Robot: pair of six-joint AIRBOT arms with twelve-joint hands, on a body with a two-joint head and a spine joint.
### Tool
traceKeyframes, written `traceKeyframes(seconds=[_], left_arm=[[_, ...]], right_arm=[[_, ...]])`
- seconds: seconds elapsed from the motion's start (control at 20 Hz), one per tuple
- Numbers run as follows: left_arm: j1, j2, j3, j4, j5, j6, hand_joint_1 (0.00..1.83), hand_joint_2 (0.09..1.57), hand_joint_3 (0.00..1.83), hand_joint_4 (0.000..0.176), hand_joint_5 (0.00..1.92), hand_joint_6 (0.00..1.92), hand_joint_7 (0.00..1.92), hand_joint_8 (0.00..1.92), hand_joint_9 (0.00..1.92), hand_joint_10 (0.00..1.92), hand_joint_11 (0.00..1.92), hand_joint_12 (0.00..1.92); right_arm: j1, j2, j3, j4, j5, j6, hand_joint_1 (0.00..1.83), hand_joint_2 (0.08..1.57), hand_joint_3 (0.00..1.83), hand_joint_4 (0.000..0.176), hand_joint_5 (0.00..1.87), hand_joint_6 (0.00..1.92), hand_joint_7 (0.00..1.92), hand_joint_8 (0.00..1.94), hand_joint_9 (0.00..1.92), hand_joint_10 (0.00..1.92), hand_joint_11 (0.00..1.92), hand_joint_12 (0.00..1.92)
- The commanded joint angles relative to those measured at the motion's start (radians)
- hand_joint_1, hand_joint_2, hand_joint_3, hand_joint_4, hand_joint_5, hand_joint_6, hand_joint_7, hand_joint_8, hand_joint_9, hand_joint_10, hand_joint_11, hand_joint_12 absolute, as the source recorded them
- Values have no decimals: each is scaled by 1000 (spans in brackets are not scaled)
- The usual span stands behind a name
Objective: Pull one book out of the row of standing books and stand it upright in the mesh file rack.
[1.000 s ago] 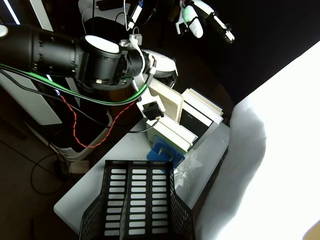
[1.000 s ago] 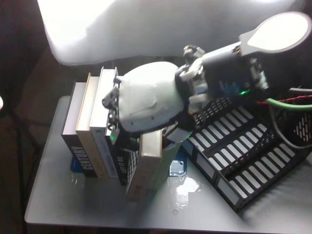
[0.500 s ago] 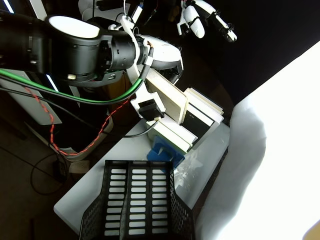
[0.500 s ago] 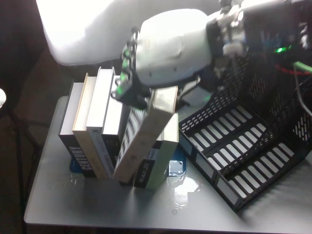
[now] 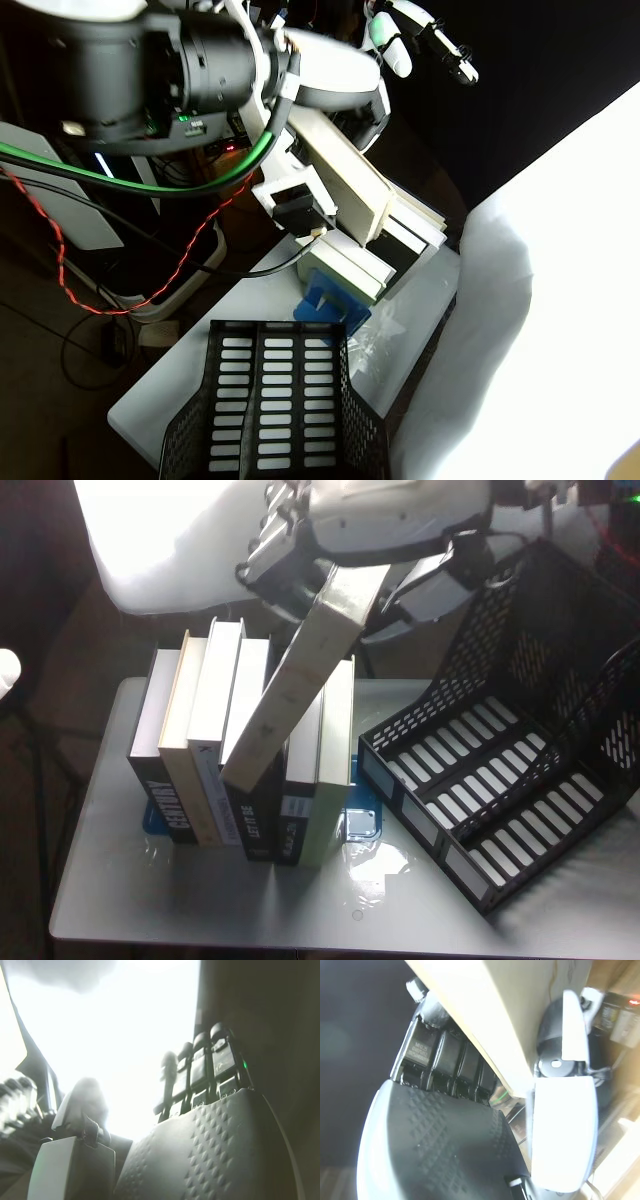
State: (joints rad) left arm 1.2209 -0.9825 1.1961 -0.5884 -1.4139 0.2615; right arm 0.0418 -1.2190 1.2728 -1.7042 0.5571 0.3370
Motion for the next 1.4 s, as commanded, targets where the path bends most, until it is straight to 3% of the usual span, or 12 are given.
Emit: traceKeyframes(seconds=[0.0, 0.3, 0.35, 0.4, 0.5, 0.55, 0.7, 0.8, 0.85, 0.9, 1.05, 1.35], left_arm=[[-8, 1, 7, -8, -108, -5, 532, 1405, 0, 0, 207, 14, 62, 7, 0, 0, 0, 0], [-48, -11, 21, 24, -77, -5, 476, 1407, 0, 0, 194, 6, 66, 6, 16, 8, 0, 0], [-49, -11, 21, 24, -77, -5, 528, 1396, 0, 0, 201, 8, 74, 8, 32, 15, 0, 0], [-49, -11, 21, 25, -77, -5, 564, 1390, 0, 0, 206, 9, 78, 8, 42, 20, 0, 0], [-50, -10, 21, 26, -75, -5, 556, 1386, 0, 0, 202, 4, 77, 4, 44, 20, 0, 0], [-50, -10, 21, 26, -74, -5, 574, 1373, 0, 0, 210, 5, 86, 5, 52, 21, 0, 0], [-51, -11, 21, 26, -70, -5, 468, 1382, 1, 0, 183, 2, 81, 2, 46, 14, 0, 0], [-51, -12, 20, 26, -68, -5, 425, 1380, 1, 0, 176, 0, 79, 1, 51, 14, 0, 0], [-51, -12, 20, 26, -67, -5, 356, 1385, 3, 0, 156, 0, 64, 0, 34, 3, 4, 2], [-51, -12, 19, 26, -67, -5, 356, 1385, 3, 0, 156, 0, 64, 0, 34, 3, 4, 2], [-51, -12, 17, 25, -67, -5, 309, 1390, 2, 0, 132, 0, 35, 0, 1, 0, 0, 0], [-51, -12, 14, 24, -63, -5, 302, 1382, 0, 26, 112, 0, 3, 1, 0, 0, 0, 0]], right_arm=[[24, 10, -5, 54, 13, -4, 1329, 1260, 1, 0, 633, 1436, 714, 1400, 686, 1620, 518, 1889], [136, 75, -14, -51, 23, -4, 1170, 1290, 9, 0, 629, 1337, 743, 1660, 849, 1837, 839, 1921], [141, 80, -15, -55, 21, -4, 1109, 1320, 12, 0, 615, 1430, 647, 1700, 665, 1831, 650, 1921], [153, 90, -18, -63, 18, -4, 1013, 1325, 6, 0, 615, 1521, 394, 1394, 253, 1702, 175, 1921], [185, 124, -35, -105, 0, -4, 1030, 1317, 0, 0, 629, 1516, 252, 1069, 12, 1469, 0, 1921], [210, 143, -42, -159, -1, -4, 1108, 1316, 1, 0, 730, 1406, 471, 1599, 188, 1720, 0, 1921], [226, 170, -53, -271, -5, -4, 1175, 1227, 0, 0, 789, 1212, 807, 1428, 604, 1622, 252, 1921], [226, 182, -54, -308, -9, -4, 1174, 1240, 0, 0, 831, 1170, 693, 1560, 426, 1775, 208, 1921], [226, 192, -57, -332, -10, -4, 1127, 1225, 0, 0, 787, 1254, 328, 1271, 120, 1310, 87, 1921], [226, 199, -60, -345, -14, -4, 1127, 1225, 0, 0, 787, 1254, 328, 1271, 120, 1310, 87, 1921], [230, 224, -71, -391, -20, -4, 1323, 1263, 0, 0, 668, 1355, 655, 1453, 690, 1641, 258, 1921], [234, 282, -93, -489, -27, -4, 1224, 1235, 0, 0, 788, 1085, 768, 1594, 569, 1759, 320, 1921]])
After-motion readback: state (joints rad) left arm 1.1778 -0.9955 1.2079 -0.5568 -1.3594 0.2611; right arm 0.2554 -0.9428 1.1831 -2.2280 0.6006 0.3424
